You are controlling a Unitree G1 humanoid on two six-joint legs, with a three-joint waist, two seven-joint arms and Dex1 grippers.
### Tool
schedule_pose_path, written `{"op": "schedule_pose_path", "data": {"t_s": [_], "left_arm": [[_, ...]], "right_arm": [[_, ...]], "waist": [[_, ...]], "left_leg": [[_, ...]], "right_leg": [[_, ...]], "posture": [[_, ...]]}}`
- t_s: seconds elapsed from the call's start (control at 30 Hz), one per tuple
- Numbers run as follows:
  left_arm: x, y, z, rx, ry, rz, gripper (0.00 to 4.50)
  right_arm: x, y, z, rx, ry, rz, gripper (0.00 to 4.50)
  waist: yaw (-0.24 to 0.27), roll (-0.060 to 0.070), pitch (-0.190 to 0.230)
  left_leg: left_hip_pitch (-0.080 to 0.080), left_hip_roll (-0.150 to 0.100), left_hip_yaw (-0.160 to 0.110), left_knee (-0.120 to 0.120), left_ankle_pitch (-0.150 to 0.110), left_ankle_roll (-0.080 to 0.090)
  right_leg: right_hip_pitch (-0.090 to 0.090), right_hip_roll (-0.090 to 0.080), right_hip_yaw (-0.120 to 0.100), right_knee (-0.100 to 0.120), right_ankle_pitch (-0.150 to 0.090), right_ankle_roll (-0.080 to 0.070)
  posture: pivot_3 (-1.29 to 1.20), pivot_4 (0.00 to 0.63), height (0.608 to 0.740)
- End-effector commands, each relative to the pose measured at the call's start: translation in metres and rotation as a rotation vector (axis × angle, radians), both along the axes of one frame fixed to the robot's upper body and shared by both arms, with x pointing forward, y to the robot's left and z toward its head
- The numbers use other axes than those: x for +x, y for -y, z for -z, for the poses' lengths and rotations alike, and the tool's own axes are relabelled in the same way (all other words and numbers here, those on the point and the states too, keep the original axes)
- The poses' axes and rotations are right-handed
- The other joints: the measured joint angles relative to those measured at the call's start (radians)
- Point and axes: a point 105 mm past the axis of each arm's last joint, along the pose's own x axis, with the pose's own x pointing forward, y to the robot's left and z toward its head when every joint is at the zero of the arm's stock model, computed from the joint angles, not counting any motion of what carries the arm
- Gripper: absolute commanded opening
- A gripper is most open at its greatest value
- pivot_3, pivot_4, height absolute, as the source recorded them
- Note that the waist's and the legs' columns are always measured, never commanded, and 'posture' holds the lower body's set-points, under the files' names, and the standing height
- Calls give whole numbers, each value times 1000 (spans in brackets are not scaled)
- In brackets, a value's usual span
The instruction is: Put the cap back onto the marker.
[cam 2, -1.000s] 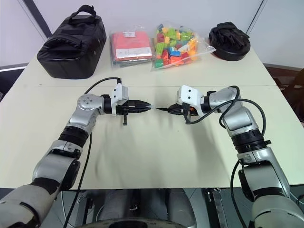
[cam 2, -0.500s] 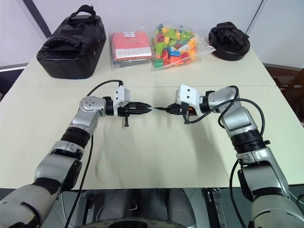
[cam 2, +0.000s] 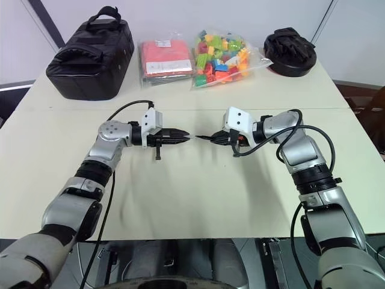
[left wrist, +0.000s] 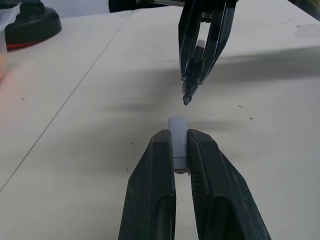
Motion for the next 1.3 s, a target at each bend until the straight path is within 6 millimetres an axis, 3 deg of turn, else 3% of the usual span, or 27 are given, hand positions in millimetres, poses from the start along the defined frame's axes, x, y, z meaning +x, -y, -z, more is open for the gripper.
{"op": "schedule_pose_path", "data": {"t_s": [0.03, 0.63, 1.3], "left_arm": [[1, 0, -15, -25, 48, 0, 47], [-1, 14, -16, -51, 46, 23, 47], [-2, 6, -17, -49, 46, 7, 47]], "right_arm": [[1, 1, -9, 17, 38, 2, 0], [-1, -2, -6, 25, 27, -1, 0], [4, 0, -5, 23, 32, 9, 0]], "waist": [[1, 0, 0], [0, 0, 0], [0, 0, 0]], "left_leg": [[0, 0, 0, 0, 0, 0], [0, 0, 0, 0, 0, 0], [0, 0, 0, 0, 0, 0]], "right_leg": [[0, 0, 0, 0, 0, 0], [0, 0, 0, 0, 0, 0], [0, 0, 0, 0, 0, 0]], "posture": [[0, 150, 740], [0, 150, 740], [0, 150, 740]]}}
